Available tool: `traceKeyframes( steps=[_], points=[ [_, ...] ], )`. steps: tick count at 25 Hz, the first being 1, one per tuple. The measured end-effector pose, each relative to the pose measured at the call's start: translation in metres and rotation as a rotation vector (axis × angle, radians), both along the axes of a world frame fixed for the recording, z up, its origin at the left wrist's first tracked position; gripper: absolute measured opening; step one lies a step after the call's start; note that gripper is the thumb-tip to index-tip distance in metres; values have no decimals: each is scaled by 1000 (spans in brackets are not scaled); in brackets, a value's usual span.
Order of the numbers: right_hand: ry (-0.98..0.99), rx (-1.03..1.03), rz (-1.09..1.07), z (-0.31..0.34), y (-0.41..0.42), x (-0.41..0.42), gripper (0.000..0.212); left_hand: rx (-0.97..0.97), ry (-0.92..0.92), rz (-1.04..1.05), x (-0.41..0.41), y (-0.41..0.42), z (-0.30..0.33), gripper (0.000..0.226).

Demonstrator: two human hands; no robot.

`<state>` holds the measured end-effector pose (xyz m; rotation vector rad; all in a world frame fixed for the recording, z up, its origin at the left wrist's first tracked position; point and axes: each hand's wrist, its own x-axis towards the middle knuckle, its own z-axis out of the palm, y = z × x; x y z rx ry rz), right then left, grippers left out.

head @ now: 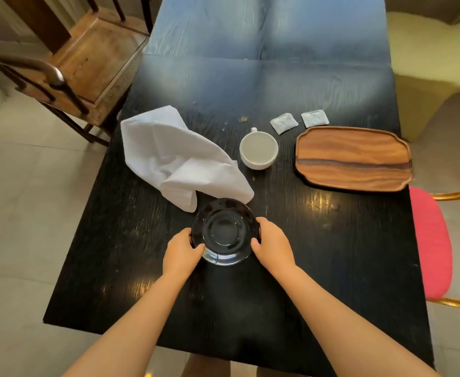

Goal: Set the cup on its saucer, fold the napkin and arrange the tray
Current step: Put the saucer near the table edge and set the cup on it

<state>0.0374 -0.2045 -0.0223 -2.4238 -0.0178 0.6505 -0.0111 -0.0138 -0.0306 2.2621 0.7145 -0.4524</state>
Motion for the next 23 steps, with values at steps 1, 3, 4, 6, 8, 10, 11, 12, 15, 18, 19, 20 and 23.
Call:
traceKeyframes(
  steps=[1, 3, 4, 6, 8, 10, 11, 12, 15, 18, 19, 20, 23],
  points=[
    [34, 78, -78, -1, 0, -1, 36, -75, -19, 70, 0, -5, 0, 11],
    [64, 173, -201, 0, -8, -2, 39, -154, -59, 168, 0, -15, 2, 22],
    [70, 215, -253, 1, -17, -2, 40, -189, -72, 190, 1, -23, 4, 28],
    [62, 295, -339, 6, -40, -3, 41, -257, -100, 219, 4, -40, 9, 38],
    [35, 354, -427, 9, -78, -5, 41, -321, -132, 211, 10, -72, 13, 44],
    [-9, 363, -512, 10, -119, -8, 41, -395, -148, 174, 18, -110, 14, 45],
    [-29, 353, -552, 10, -139, -9, 41, -432, -149, 149, 21, -130, 13, 46],
    [-47, 343, -591, 10, -159, -9, 41, -463, -151, 122, 25, -149, 12, 46],
    [-77, 342, -685, 8, -207, -11, 41, -508, -168, 38, 33, -194, 7, 46],
    [-84, 372, -728, 1, -243, -17, 41, -525, -158, -24, 38, -226, -1, 48],
    [-79, 385, -744, -1, -251, -20, 41, -532, -151, -36, 38, -235, -3, 48],
    [-73, 395, -764, -4, -258, -23, 42, -534, -143, -49, 39, -241, -5, 49],
    [-63, 419, -802, -11, -271, -31, 42, -522, -129, -90, 38, -254, -11, 48]
  ],
)
